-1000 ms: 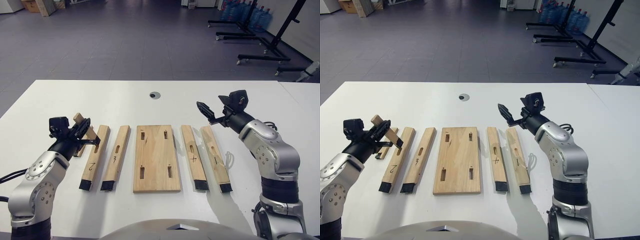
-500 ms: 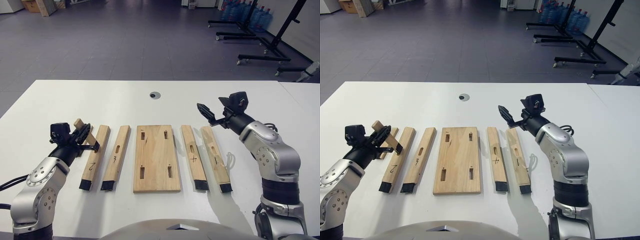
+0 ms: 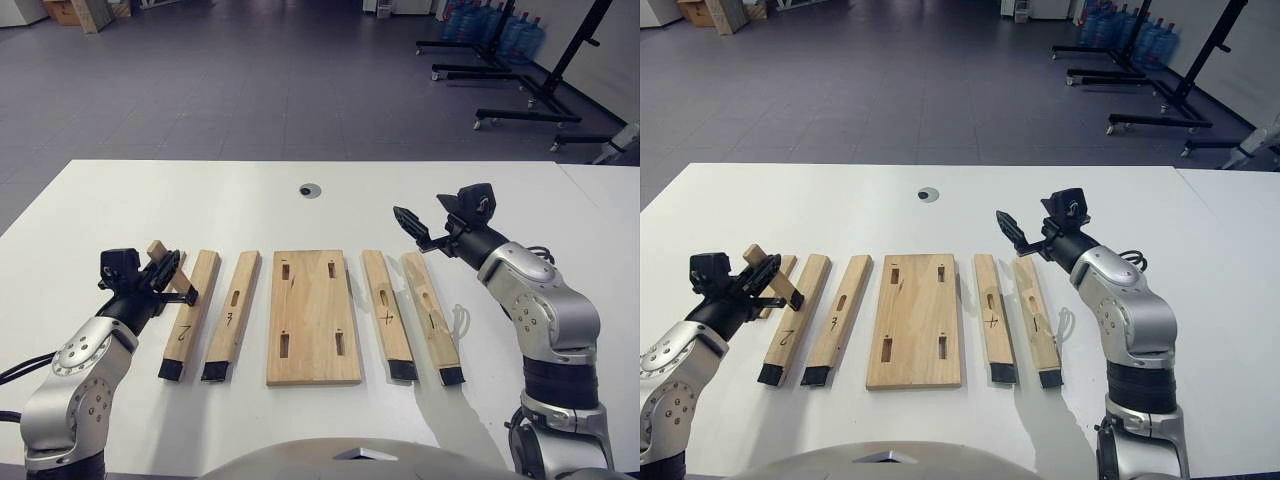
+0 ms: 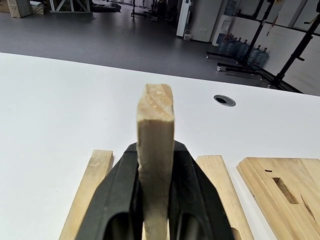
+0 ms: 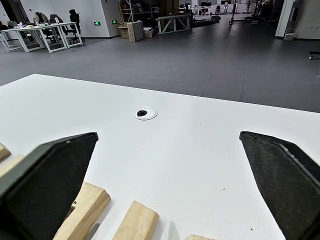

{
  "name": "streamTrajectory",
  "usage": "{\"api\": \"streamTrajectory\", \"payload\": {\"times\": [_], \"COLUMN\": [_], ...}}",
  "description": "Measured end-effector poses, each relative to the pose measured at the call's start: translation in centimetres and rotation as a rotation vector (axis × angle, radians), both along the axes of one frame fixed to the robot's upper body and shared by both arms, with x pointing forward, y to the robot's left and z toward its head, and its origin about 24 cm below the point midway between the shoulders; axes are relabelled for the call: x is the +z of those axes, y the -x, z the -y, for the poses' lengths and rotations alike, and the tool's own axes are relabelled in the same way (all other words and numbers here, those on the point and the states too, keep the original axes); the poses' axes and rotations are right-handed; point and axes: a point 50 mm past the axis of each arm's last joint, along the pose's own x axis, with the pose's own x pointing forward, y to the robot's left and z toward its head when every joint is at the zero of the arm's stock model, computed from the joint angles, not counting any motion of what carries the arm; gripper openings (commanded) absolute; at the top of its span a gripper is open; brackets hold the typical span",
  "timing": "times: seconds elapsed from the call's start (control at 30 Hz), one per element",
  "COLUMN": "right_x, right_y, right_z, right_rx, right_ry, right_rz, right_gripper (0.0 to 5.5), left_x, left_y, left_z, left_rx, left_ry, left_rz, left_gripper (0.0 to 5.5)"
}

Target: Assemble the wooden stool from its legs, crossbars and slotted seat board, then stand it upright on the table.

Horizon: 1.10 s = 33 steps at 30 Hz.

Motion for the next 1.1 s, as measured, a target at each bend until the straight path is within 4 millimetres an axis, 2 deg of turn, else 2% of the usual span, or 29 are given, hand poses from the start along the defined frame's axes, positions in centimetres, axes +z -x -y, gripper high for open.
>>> {"api": "streamTrajectory", "payload": {"times": [0.23, 0.53, 0.9, 1.1], "right_x": [0.0, 0.0, 0.0, 0.0], "right_y": [0.0, 0.0, -0.1, -0.1], "right_z": [0.0, 0.0, 0.0, -0.2], "right_rx": [-0.001, 0.001, 0.009, 0.017], "right_ry": [0.0, 0.0, -0.001, 0.001], "right_rz": [0.0, 0.001, -0.001, -0.003], "right_gripper": [5.22, 5.22, 5.22, 5.22], "left_x": [-0.1, -0.6, -2.1, -2.9], "left_y": [0.0, -0.2, -0.1, 0.0], "left_z": [-0.2, 0.7, 1.3, 0.7], "left_rx": [0.005, -0.005, -0.051, -0.024], "left_ry": [-0.02, -0.018, -0.158, -0.149], "left_rz": [0.007, 0.023, 0.066, 0.078], "left_gripper": [0.39, 0.39, 0.39, 0.39]}}
